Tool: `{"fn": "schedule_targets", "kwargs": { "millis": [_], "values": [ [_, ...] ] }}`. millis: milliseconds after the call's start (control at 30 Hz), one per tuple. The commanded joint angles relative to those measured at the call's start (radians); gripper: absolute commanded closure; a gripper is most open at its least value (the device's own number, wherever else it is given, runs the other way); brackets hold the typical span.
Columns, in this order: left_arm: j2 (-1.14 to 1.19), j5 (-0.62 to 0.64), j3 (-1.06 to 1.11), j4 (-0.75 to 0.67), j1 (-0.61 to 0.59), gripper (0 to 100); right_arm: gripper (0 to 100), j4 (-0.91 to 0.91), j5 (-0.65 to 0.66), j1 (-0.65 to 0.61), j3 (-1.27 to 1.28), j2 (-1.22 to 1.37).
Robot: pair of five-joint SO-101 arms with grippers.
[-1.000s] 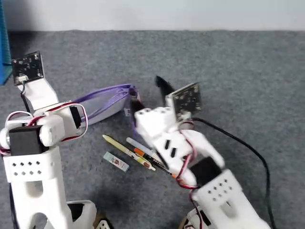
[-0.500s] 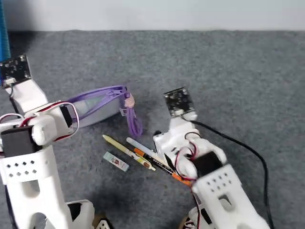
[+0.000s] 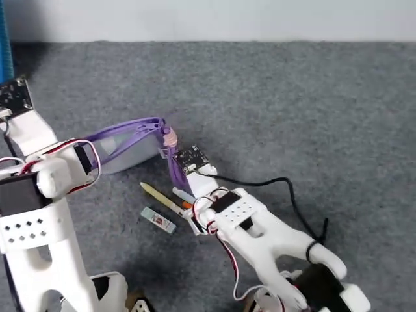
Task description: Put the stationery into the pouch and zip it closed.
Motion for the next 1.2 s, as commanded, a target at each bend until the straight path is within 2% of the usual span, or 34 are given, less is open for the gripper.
{"fn": "schedule_targets", "kwargs": {
  "millis": [0,200,400,467,600,633,700,900,1167],
  "values": [
    [-0.002,-0.014,-0.022,0.009,-0.008,99,73.6,-0.027,0.012,-0.019,-0.063,0.042],
    [-0.002,-0.014,-0.022,0.009,-0.008,99,73.6,-0.028,0.023,0.019,-0.066,0.111],
    [-0.002,-0.014,-0.022,0.009,-0.008,99,74.2,-0.019,0.115,0.101,-0.066,0.117],
    [-0.002,-0.014,-0.022,0.009,-0.008,99,79.6,-0.019,0.135,0.114,-0.066,0.117],
    [-0.002,-0.014,-0.022,0.009,-0.008,99,98.2,-0.024,0.149,0.117,-0.066,0.117],
    [-0.002,-0.014,-0.022,0.009,-0.008,99,99.5,-0.024,0.149,0.117,-0.066,0.117],
    [-0.002,-0.014,-0.022,0.009,-0.008,99,96.9,-0.019,0.149,0.12,-0.066,0.117],
    [-0.002,-0.014,-0.022,0.009,-0.008,99,99.1,-0.016,0.15,0.165,-0.058,0.071],
    [-0.002,-0.012,-0.022,0.009,-0.005,99,99.1,0.191,0.198,0.254,-0.058,-0.211]
  ]
}}
